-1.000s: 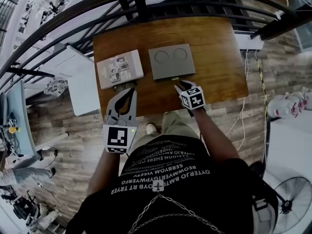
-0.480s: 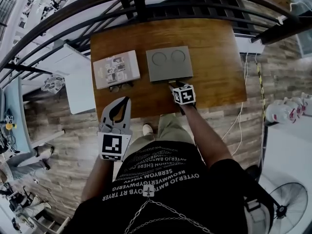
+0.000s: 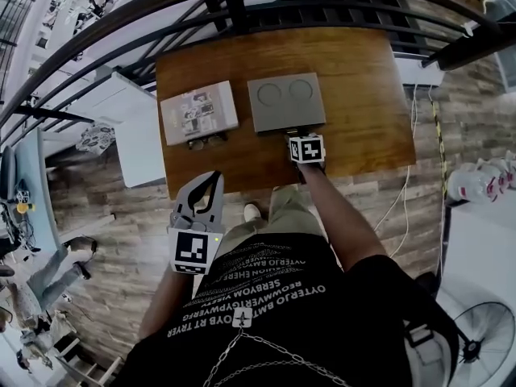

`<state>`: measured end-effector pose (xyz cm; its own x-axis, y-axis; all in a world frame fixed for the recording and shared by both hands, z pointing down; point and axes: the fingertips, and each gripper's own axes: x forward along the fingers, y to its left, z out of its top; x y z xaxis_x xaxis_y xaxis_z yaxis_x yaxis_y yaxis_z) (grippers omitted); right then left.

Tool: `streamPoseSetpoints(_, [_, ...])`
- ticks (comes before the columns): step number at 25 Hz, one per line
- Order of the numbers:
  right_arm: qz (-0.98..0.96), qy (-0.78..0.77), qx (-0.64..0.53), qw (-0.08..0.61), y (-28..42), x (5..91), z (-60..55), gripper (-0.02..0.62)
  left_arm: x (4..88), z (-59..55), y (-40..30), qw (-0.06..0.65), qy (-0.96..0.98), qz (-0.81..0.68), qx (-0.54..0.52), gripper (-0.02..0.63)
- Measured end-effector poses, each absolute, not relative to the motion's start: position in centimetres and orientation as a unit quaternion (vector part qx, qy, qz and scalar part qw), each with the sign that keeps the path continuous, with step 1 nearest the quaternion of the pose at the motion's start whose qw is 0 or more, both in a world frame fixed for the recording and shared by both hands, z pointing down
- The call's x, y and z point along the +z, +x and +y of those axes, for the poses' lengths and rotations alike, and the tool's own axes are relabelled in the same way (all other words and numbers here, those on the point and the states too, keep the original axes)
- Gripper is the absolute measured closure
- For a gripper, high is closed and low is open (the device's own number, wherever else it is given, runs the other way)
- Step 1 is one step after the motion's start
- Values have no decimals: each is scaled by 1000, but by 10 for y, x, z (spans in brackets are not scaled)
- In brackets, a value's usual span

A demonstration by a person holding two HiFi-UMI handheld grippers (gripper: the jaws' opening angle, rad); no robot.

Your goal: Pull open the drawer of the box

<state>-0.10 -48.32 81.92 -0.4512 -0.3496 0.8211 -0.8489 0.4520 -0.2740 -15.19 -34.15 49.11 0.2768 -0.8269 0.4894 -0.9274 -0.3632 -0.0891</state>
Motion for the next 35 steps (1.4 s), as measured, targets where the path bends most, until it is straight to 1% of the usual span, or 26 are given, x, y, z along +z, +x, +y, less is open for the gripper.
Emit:
streamPoseSetpoints(3, [-770,391,354,360,-2,820,-480,431,486,-336,-155,112,789,-559,229,601])
streamPoseSetpoints(6, [-765,403,354,357,-2,821,-477,436,483,-328,-161,113,787,-564,222,601])
streamPoseSetpoints(11, [-766,408,363,340,-2,819,-466,437,481,-311,-169,109,785,-568,222,601])
streamPoseSetpoints(23, [-758,416,368,341,10,818,-424,437,453,-287,-191,79,785,-580,202,601])
streamPoseSetpoints(35, [-756,415,371,343,24,821,-383,437,444,-267,-184,58,799,-566,192,601])
